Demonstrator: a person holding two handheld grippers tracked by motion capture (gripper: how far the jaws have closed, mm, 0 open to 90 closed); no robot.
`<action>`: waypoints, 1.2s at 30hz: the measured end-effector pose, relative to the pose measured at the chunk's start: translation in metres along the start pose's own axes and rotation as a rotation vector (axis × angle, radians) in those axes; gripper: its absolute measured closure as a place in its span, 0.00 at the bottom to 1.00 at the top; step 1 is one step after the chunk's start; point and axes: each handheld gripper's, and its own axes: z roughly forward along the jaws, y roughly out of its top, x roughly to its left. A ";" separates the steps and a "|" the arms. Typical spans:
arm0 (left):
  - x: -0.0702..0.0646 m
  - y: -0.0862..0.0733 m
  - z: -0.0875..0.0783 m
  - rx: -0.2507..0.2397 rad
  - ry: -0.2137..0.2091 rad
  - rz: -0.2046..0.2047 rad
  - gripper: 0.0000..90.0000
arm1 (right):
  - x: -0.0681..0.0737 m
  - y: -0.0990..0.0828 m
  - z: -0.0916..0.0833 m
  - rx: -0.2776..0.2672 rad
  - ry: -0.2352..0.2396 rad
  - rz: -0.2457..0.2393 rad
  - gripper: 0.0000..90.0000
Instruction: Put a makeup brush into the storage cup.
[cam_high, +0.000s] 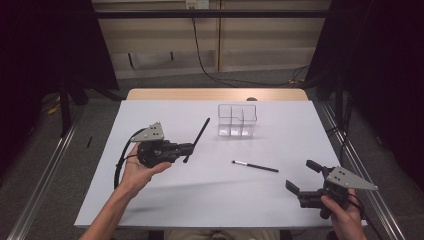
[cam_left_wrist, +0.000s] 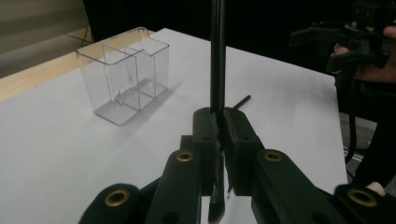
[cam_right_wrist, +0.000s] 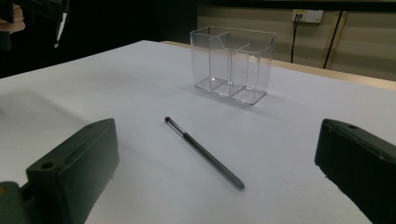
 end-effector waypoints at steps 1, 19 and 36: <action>0.000 -0.001 0.000 -0.006 -0.005 -0.006 0.93 | 0.000 0.000 0.000 -0.002 0.000 0.000 0.00; -0.010 0.009 0.024 0.009 -0.087 0.006 0.93 | 0.001 0.000 0.001 -0.005 0.003 0.006 0.00; -0.034 0.049 0.064 0.156 -0.164 0.117 0.93 | 0.001 0.000 0.000 0.003 0.009 -0.001 0.00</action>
